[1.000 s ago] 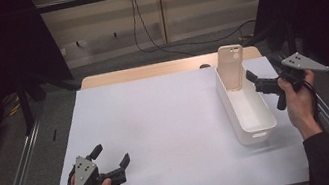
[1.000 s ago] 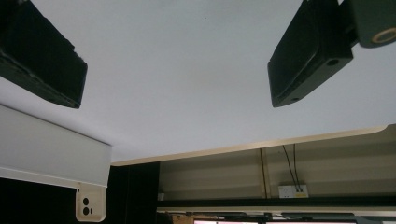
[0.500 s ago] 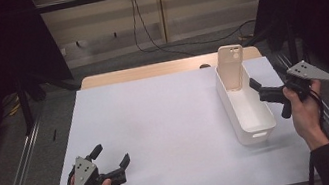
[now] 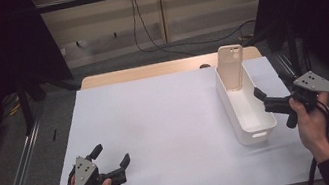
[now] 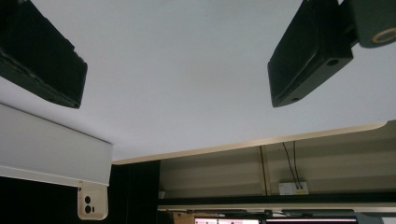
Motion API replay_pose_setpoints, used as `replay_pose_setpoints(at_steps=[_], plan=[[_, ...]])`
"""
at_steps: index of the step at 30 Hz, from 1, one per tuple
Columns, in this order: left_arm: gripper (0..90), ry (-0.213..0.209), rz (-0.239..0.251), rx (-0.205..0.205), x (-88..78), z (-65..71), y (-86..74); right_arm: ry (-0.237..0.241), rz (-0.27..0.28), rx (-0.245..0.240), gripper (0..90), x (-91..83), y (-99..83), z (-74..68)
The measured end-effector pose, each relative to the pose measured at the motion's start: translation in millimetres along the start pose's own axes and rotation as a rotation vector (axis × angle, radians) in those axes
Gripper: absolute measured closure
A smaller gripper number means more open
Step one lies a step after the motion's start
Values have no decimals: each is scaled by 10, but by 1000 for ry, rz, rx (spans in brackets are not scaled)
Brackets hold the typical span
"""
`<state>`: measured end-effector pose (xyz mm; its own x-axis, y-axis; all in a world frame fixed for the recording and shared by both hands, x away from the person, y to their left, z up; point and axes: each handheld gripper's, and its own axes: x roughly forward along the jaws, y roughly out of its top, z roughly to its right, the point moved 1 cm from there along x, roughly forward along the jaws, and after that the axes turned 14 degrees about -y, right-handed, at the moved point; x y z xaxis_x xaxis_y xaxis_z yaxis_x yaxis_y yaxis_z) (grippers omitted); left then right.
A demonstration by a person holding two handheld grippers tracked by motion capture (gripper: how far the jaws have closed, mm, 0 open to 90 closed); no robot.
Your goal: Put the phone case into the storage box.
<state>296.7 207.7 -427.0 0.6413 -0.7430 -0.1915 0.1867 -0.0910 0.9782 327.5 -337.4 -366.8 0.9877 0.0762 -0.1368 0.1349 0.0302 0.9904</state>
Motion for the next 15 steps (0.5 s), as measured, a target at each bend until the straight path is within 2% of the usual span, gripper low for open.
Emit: replay_pose_setpoints(at_steps=[12,15], plan=[[45,2,3,4,-8,9,4,-11,9,-2,0,-216,-87,-28],[45,4,-5,19,-9,18,4,-10,12,-3,0,-271,-110,-31]])
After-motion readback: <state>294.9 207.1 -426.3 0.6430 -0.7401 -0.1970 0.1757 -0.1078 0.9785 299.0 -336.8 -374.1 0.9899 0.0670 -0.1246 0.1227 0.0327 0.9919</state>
